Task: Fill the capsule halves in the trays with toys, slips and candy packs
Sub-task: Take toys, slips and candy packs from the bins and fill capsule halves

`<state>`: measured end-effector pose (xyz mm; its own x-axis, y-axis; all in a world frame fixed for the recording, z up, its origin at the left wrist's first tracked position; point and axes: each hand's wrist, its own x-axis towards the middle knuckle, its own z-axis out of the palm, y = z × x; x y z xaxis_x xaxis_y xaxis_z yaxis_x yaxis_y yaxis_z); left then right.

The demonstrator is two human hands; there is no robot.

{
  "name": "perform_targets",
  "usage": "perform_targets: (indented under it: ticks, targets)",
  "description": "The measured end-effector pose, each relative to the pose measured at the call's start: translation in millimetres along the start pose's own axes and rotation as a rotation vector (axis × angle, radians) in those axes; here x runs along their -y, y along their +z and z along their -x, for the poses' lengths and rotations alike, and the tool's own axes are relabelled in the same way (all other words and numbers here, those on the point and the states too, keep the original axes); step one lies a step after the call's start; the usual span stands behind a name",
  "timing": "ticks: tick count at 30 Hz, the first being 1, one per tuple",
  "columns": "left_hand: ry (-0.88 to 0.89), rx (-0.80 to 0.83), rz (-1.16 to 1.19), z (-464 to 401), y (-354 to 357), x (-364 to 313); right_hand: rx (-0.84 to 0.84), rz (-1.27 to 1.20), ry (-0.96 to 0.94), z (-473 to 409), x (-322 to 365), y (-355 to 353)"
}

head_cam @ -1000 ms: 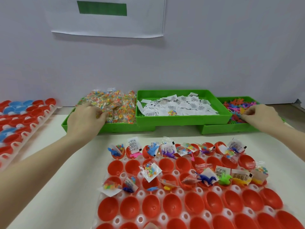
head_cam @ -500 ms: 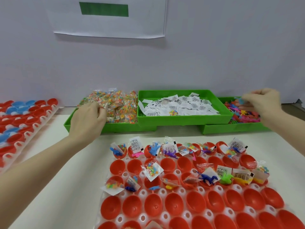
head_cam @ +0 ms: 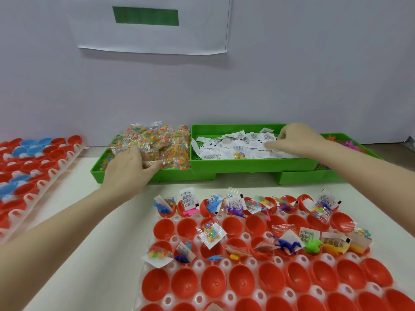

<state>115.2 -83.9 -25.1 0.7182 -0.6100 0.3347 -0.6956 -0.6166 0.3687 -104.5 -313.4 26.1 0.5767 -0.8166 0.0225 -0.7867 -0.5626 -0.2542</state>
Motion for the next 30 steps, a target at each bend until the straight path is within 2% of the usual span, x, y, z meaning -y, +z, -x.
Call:
perform_targets:
  ticks: [3,6,15,22,27,30]
  targets:
    - [-0.021,-0.030,-0.020,1.0,-2.0,-1.9,0.018,0.097,0.051,-0.5,1.1,5.2]
    - [-0.048,-0.049,-0.003,1.1,-2.3,-3.3,0.016,0.035,0.051,-3.2,5.5,5.6]
    - [-0.189,-0.096,0.355,-3.8,-0.3,-2.7,-0.208,-0.188,0.040,-1.4,-0.7,-4.2]
    - [-0.222,-0.111,0.464,-4.6,-4.1,-6.5,-0.397,-0.157,-0.025,3.2,-7.0,-9.1]
    - [-0.299,-0.106,0.546,-5.7,-9.1,-8.5,-0.426,-0.426,-0.036,11.4,-4.2,-15.4]
    - [-0.310,-0.099,0.690,1.4,-19.7,-23.2,-0.241,-0.814,-0.013,30.8,13.4,-20.3]
